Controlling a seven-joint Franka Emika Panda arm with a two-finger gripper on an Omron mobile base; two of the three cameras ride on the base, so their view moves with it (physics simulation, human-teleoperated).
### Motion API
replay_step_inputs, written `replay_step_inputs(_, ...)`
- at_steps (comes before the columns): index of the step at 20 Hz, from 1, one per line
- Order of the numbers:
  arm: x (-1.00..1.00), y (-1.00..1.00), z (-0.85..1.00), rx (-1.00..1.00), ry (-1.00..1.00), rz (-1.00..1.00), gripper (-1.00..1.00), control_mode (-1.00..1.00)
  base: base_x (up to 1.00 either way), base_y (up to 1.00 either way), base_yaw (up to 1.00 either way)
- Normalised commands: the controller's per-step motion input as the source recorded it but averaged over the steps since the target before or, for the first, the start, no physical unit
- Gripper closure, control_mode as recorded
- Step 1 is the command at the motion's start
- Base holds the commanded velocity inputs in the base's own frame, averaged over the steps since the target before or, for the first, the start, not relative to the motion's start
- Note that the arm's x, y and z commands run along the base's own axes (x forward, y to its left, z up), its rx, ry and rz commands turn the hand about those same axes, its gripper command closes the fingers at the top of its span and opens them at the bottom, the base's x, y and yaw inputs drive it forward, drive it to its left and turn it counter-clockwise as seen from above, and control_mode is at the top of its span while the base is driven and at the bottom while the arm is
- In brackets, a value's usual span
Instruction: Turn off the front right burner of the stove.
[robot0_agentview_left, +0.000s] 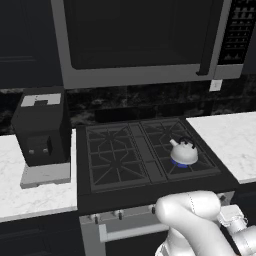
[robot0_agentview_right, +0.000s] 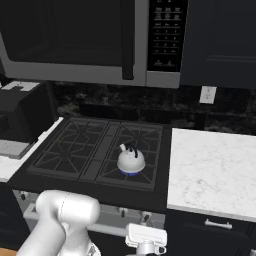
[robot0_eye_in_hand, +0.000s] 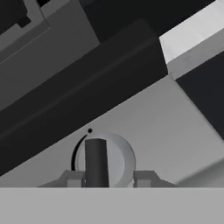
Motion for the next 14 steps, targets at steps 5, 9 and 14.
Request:
replay_step_inputs(5, 0.22, 0.0, 0.42, 0.22, 0.12, -0.03, 1.0, -1.0, 0.0, 0.0, 0.0)
replay_step_inputs(9, 0.2, -0.01, 0.6, 0.32, 0.21, -0.07, 1.0, -1.0, 0.0, 0.0, 0.0)
replay_step_inputs(14, 0.23, 0.0, 0.68, 0.33, 0.23, -0.1, 1.0, -1.0, 0.0, 0.0, 0.0)
